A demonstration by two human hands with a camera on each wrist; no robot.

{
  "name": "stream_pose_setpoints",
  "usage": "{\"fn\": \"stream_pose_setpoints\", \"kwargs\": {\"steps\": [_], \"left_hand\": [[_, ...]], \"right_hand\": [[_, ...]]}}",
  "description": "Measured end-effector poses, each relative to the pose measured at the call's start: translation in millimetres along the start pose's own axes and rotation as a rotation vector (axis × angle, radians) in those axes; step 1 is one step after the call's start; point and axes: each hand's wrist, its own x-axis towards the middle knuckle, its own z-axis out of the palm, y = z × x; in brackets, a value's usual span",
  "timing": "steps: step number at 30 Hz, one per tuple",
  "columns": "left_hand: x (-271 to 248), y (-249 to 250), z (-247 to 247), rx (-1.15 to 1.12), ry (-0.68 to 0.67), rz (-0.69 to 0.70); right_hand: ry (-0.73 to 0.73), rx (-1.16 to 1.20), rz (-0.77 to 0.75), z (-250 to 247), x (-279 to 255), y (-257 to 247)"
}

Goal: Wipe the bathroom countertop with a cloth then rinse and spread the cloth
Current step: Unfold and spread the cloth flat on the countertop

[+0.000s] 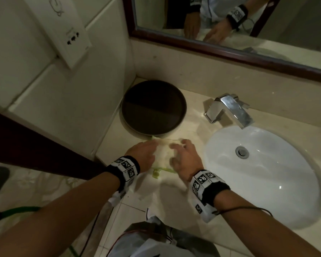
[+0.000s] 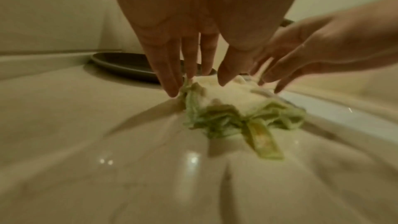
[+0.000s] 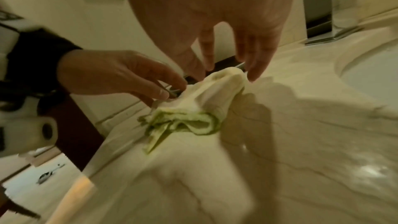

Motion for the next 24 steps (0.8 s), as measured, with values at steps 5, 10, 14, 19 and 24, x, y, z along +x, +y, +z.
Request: {"fn": "stream_pose_setpoints", "kwargs": {"steps": [5, 10, 14, 19, 24], "left_hand": [[5, 2, 3, -0.336, 0.115, -0.338], [23, 4, 8, -0.609, 0.067, -0.521], [27, 3, 10, -0.622, 0.016, -0.541], [23, 1, 10, -0.635, 0.037, -0.526], [19, 5, 9, -0.760, 0.063, -0.469]], "right_hand": [[-0.023, 0.258, 0.332, -2, 11, -5], [-0.010, 0.411, 0.397, 6, 19, -10], [0.043, 0.556, 0.423, 8, 19, -6], [0.095, 0.618, 0.415, 12, 17, -3], [0.119, 0.649, 0.383, 14, 20, -9]]}}
